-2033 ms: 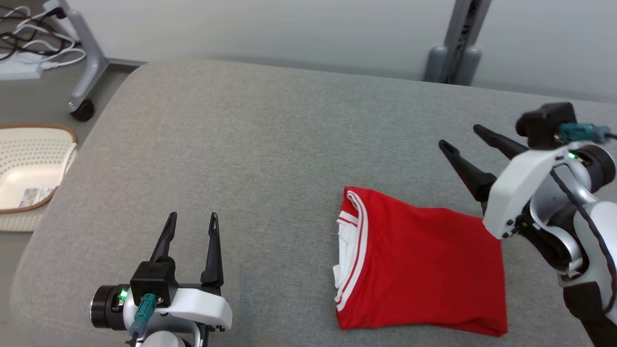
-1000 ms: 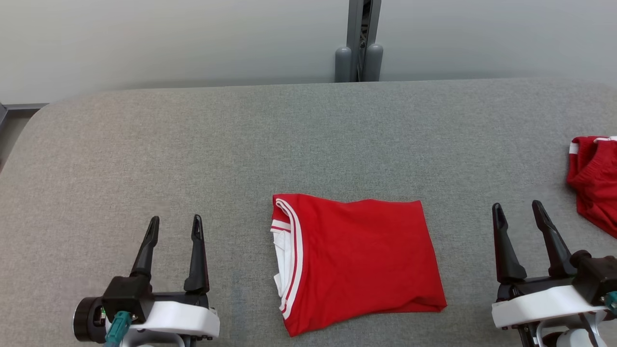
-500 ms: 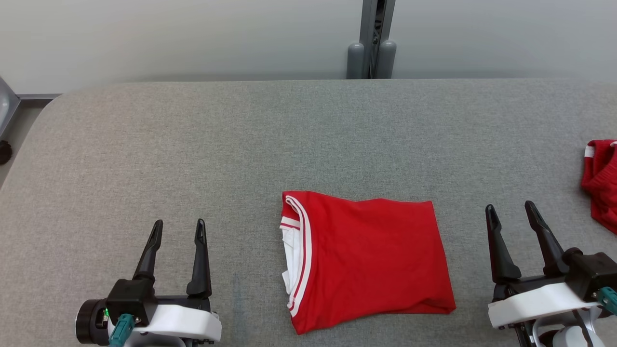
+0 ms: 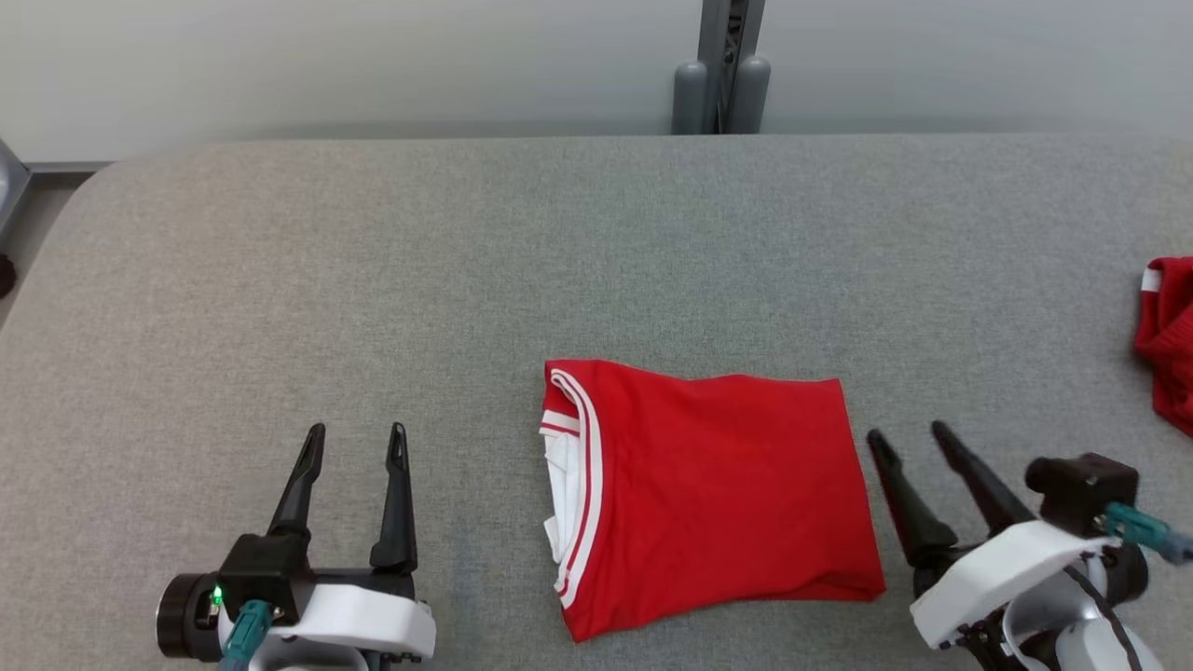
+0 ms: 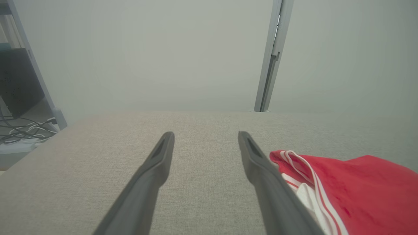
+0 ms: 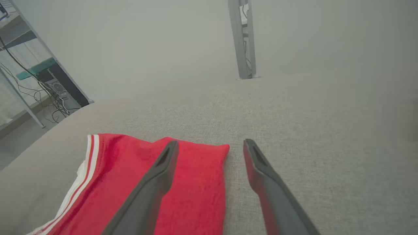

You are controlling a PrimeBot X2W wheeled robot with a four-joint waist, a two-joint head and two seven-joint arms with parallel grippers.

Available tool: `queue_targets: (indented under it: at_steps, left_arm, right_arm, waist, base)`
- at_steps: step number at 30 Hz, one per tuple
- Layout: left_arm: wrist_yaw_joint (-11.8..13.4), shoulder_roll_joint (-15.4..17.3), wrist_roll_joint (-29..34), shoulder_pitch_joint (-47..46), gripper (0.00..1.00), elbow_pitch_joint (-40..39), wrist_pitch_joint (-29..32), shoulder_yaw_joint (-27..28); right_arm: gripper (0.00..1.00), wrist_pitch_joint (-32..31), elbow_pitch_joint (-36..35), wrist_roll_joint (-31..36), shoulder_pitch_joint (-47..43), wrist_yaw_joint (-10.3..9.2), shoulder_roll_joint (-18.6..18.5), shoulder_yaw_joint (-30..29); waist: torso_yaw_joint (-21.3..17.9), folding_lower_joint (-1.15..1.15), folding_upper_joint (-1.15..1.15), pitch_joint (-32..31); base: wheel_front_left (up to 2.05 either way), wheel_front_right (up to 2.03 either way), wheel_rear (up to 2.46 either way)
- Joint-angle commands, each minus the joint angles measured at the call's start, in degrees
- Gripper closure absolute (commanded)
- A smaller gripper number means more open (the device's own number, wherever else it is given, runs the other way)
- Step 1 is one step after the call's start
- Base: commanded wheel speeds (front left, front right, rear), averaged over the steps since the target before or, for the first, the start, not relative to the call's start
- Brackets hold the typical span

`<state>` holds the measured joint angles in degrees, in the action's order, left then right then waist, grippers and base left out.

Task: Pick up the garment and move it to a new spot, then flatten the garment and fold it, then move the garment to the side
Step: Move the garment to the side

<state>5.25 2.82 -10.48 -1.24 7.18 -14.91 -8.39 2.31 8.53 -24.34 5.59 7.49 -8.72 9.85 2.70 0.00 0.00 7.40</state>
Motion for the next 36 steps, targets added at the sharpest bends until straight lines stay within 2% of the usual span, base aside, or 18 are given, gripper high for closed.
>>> queue_targets:
  at_steps: [1, 4, 8, 15, 24, 36]
  left_arm:
    - [-0.35, 0.22, 0.4, -1.14, 0.0, 0.33, -0.25, -0.11]
    - [-0.54, 0.23, 0.41, -1.89, 0.0, 0.85, -0.25, -0.52]
    - [-0.63, 0.2, 0.06, -2.79, 0.0, 1.63, -0.25, -1.24]
    - [-0.43, 0.22, 0.27, -4.23, 0.0, 1.67, -0.25, -2.07]
    - [-0.29, 0.21, 0.23, -5.7, 0.0, 1.87, -0.25, -3.08]
    - [-0.29, 0.2, 0.63, -6.49, 0.0, 2.16, -0.25, -3.62]
  right_arm:
    - [0.0, -3.32, -0.45, -3.41, 1.1, 0.01, -2.35, 1.99]
    - [0.0, -9.54, -1.37, -10.18, 1.89, 0.01, -6.34, 4.84]
    - [0.0, -15.96, -1.39, -17.1, 3.5, 0.02, -9.96, 5.48]
    - [0.0, -23.34, 0.31, -26.16, 6.75, 0.02, -12.49, 6.59]
    - [0.0, -28.07, 4.2, -29.71, 10.02, 0.01, -14.83, 9.37]
    - [0.0, -27.25, 6.29, -31.88, 12.7, 0.01, -14.27, 15.43]
  waist:
    - [-0.03, 0.0, 0.0, 0.88]
    - [0.23, 0.0, 0.0, 1.58]
    - [0.84, 0.0, 0.0, 2.7]
    - [2.32, 0.0, 0.0, 4.49]
    - [4.78, 0.0, 0.0, 6.68]
    - [6.72, 0.0, 0.0, 7.91]
  base:
    - [0.0, 0.0, 0.0]
    - [0.0, 0.0, 0.0]
    - [0.0, 0.0, 0.0]
    - [0.0, 0.0, 0.0]
    - [0.0, 0.0, 0.0]
    - [0.0, 0.0, 0.0]
